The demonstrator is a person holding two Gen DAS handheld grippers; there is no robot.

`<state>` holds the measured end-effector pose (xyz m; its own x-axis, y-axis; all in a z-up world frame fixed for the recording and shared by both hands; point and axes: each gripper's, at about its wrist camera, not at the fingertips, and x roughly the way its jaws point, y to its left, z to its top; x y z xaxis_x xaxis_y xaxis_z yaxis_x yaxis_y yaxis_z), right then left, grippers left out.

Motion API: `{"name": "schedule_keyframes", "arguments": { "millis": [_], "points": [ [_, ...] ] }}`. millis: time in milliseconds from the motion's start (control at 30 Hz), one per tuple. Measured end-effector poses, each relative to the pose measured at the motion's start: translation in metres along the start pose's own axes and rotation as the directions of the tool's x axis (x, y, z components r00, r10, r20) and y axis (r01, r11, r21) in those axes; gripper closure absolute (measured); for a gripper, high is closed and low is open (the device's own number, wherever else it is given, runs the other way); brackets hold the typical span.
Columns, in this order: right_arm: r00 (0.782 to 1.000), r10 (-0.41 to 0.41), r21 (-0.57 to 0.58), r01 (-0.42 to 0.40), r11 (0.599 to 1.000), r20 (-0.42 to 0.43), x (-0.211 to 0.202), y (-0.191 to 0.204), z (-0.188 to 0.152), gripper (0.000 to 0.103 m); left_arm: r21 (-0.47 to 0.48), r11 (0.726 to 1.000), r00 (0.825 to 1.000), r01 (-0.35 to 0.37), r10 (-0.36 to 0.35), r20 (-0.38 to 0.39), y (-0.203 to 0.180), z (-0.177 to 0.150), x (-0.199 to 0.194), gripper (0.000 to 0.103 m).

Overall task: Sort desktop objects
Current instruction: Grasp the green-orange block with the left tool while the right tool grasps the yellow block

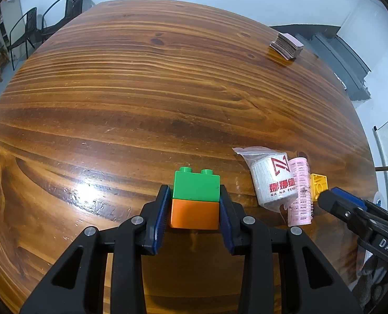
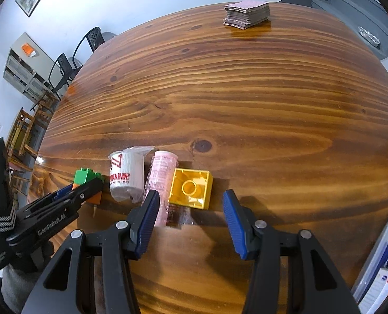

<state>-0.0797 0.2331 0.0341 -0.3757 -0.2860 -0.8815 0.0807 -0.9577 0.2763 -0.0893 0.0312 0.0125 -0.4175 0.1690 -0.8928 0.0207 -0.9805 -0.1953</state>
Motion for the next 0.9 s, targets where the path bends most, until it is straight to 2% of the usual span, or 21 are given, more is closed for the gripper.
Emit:
{"name": "schedule_keyframes", "arguments": {
  "millis": [333, 667, 900],
  "points": [
    [0.997, -0.072, 0.018, 0.072, 0.997, 0.003, 0.003, -0.014, 0.002, 0.048, -0.002, 1.0, 1.0, 0.001, -0.001, -0.001, 0.0, 0.0, 0.0, 0.065],
    [1.0, -0.029, -0.021, 0.029, 0.999, 0.003, 0.001, 0.0, 0.005, 0.048, -0.007, 1.0, 1.0, 0.009, -0.009, 0.0, 0.002, 0.0, -0.001, 0.065],
    [0.997, -0.073, 0.002, 0.073, 0.997, -0.005, 0.004, -0.012, 0.005, 0.048, -0.008, 1.0, 1.0, 0.009, -0.009, 0.002, 0.003, 0.001, -0.001, 0.065]
  ]
}}
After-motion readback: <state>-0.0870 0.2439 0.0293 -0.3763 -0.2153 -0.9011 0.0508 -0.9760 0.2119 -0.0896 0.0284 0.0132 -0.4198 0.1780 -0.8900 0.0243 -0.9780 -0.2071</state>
